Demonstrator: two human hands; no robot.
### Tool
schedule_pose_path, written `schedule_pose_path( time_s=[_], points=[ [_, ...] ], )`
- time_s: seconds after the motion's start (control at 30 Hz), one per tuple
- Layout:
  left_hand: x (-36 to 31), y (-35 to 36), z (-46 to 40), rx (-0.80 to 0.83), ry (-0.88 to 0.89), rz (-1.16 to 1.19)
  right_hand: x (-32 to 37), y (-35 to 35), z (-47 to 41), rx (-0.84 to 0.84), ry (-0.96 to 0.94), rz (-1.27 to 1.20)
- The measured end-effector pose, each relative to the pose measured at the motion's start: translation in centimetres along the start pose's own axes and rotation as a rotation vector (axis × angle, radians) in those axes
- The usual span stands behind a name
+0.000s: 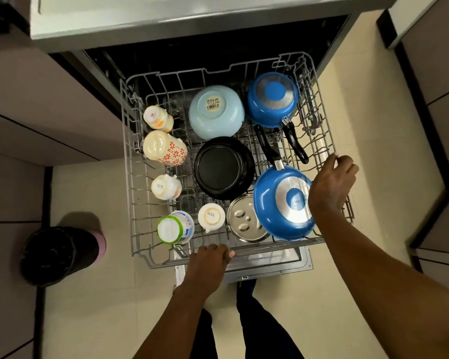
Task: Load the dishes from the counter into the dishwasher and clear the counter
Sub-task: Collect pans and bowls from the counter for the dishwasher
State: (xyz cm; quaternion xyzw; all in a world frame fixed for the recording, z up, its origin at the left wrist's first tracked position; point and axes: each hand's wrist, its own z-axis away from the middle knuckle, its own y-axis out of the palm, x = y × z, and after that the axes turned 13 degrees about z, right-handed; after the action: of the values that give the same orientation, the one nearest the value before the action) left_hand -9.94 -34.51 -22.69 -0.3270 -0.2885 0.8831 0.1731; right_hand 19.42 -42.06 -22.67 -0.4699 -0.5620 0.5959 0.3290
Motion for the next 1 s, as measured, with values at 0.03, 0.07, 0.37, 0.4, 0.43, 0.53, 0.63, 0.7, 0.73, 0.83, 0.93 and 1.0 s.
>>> schedule_pose_path(
  time_s=[0.03, 0.07, 0.37, 0.4, 0.43, 0.53, 0.63, 0.7, 0.73, 0.83, 0.93, 1.0],
  points=[
    [0.1, 0.0, 0.0, -0.004, 0.0, 0.005, 0.2, 0.5, 0.4, -0.016, 0.004, 0.014],
    [0.1, 0.0, 0.0, -0.006, 0.002, 0.004, 0.4, 0.9, 0.6, -0.019, 0.015, 0.026],
    [-1.1, 0.2, -1.0, -0.055, 0.106, 0.26, 0.8, 1.1, 0.4, -0.004, 0.057, -0.019],
    [-1.2, 0.2, -1.0, -0.05, 0.103, 0.265, 0.8, 1.0, 0.3, -0.005, 0.053, -0.033],
    [-1.2, 0.3, -1.0, -0.046, 0.099, 0.262, 0.8, 0.9, 0.3, -0.004, 0.048, -0.052],
    [-0.9, 0.3, -1.0, -0.031, 0.088, 0.274, 1.2, 0.5, 0.7, -0.009, -0.034, -0.113],
    [-0.8, 0.2, -1.1, -0.014, 0.083, 0.284, 1.8, 0.7, 2.1, 0.02, -0.142, -0.147],
    [-0.9, 0.0, -1.1, -0.01, 0.081, 0.282, 1.9, 0.7, 2.8, 0.021, -0.159, -0.181],
    [-0.9, 0.0, -1.0, -0.012, 0.08, 0.283, 1.8, 0.6, 3.0, 0.025, -0.162, -0.194],
    [-0.9, 0.1, -0.9, -0.019, 0.07, 0.285, 1.4, 0.2, 3.1, 0.044, -0.177, -0.229],
    [-1.2, -0.1, -0.5, -0.051, 0.089, 0.273, 1.5, -0.2, 4.0, -0.041, -0.182, -0.189],
    [-1.2, -0.6, -0.1, -0.123, 0.122, 0.255, 1.8, -0.3, 5.2, -0.106, -0.192, -0.162]
  ],
)
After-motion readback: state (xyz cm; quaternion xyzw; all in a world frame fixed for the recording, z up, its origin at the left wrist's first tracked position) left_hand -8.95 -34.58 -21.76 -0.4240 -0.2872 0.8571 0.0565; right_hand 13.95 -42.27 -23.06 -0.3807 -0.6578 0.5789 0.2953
